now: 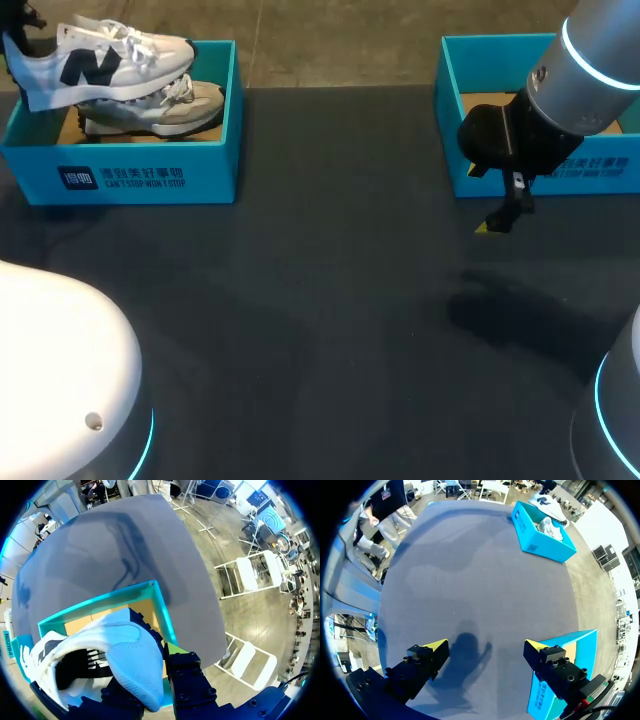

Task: Take the shoe out of the shoebox, open the shoe tongue, remove and reinsert the insole, then place the shoe into the shoebox

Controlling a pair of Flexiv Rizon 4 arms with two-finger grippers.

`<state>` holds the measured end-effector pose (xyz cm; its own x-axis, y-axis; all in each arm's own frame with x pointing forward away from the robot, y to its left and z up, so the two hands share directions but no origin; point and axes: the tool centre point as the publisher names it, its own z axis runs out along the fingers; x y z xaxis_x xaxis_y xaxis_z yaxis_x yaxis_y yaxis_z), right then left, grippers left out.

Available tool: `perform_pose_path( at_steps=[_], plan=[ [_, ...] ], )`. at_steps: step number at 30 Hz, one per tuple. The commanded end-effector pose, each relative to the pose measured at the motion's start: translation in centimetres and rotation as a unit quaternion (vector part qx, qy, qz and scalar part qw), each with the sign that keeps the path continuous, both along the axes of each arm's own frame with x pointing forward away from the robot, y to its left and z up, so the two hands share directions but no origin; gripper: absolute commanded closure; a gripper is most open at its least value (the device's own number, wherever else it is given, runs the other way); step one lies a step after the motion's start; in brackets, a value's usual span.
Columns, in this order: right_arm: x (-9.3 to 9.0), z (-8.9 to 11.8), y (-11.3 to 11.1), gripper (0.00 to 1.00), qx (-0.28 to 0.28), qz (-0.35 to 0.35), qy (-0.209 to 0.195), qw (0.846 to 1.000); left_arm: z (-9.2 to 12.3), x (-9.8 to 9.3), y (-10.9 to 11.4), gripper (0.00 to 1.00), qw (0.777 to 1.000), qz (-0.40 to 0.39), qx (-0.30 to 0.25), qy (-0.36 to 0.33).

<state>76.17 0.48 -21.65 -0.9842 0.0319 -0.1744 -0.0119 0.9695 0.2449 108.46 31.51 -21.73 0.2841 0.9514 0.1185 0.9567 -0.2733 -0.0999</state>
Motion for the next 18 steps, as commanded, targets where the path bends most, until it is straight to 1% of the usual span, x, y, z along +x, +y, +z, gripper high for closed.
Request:
perform_pose_path(
  at_steps=[1, 14, 18],
  plan=[
    [0.0, -0.1, 0.1, 0.00, -0.001, -0.001, 0.000, 1.000, 0.2, -0.5, 0.0, 1.00, 1.000, -0.001, 0.001, -0.005],
    [0.0, -0.1, 0.1, 0.00, -0.001, -0.001, 0.000, 1.000, 0.2, -0.5, 0.0, 1.00, 1.000, -0.001, 0.001, -0.005],
    [0.0, -0.1, 0.1, 0.00, -0.001, -0.001, 0.000, 1.000, 0.9, -1.6, -1.6, 1.00, 1.000, -0.012, 0.004, -0.010]
  ],
)
